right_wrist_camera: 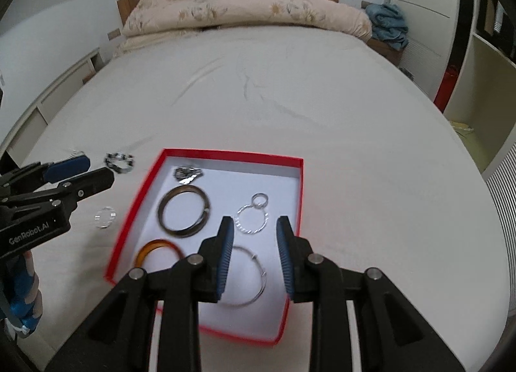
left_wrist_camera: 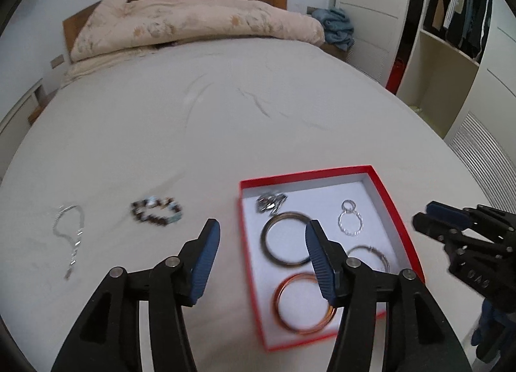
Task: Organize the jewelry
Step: 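Withdraw both tools from the box toward the remaining jewelry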
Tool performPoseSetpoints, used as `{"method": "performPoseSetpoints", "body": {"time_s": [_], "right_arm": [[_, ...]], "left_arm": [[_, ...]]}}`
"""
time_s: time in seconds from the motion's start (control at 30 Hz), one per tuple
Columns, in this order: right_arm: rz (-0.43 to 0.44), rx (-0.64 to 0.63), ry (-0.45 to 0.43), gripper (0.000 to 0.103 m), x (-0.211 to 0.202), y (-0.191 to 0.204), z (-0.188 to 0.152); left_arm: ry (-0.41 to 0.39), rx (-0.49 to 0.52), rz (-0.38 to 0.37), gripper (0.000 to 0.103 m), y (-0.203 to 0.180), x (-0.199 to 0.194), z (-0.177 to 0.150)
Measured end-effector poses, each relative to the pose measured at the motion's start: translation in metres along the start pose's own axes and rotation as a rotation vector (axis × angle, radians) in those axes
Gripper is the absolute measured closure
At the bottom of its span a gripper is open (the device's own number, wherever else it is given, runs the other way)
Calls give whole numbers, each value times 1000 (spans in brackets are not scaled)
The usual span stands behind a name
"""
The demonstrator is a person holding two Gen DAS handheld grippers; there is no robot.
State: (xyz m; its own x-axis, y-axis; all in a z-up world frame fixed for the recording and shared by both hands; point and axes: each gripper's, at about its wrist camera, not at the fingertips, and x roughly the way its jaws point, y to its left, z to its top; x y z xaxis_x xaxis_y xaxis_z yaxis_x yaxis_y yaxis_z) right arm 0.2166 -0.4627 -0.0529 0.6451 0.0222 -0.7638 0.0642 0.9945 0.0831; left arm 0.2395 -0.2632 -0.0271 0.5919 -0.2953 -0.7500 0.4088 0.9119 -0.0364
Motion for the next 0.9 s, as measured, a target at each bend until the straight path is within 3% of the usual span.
{"method": "performPoseSetpoints", "body": {"time_s": [0.17, 0.4, 0.53, 0.77, 0.9], "right_arm": [[24, 6, -46, 77, -46, 19, -14], [48, 0, -97, 70, -99, 58, -37], [43, -10, -135, 70, -130, 84, -53], [-20, -82, -175, 69, -179, 144, -88], [-7, -129, -201, 69, -198, 170, -105]], "left_arm": [[-7, -21, 19, 49, 20, -40, -17], [-36, -42, 119, 48, 51, -112, -57], [-53, -68, 162, 43, 69, -151, -84], [-87, -118, 218, 42, 90, -208, -135], [-123, -162, 246, 42, 103, -240, -158]]}}
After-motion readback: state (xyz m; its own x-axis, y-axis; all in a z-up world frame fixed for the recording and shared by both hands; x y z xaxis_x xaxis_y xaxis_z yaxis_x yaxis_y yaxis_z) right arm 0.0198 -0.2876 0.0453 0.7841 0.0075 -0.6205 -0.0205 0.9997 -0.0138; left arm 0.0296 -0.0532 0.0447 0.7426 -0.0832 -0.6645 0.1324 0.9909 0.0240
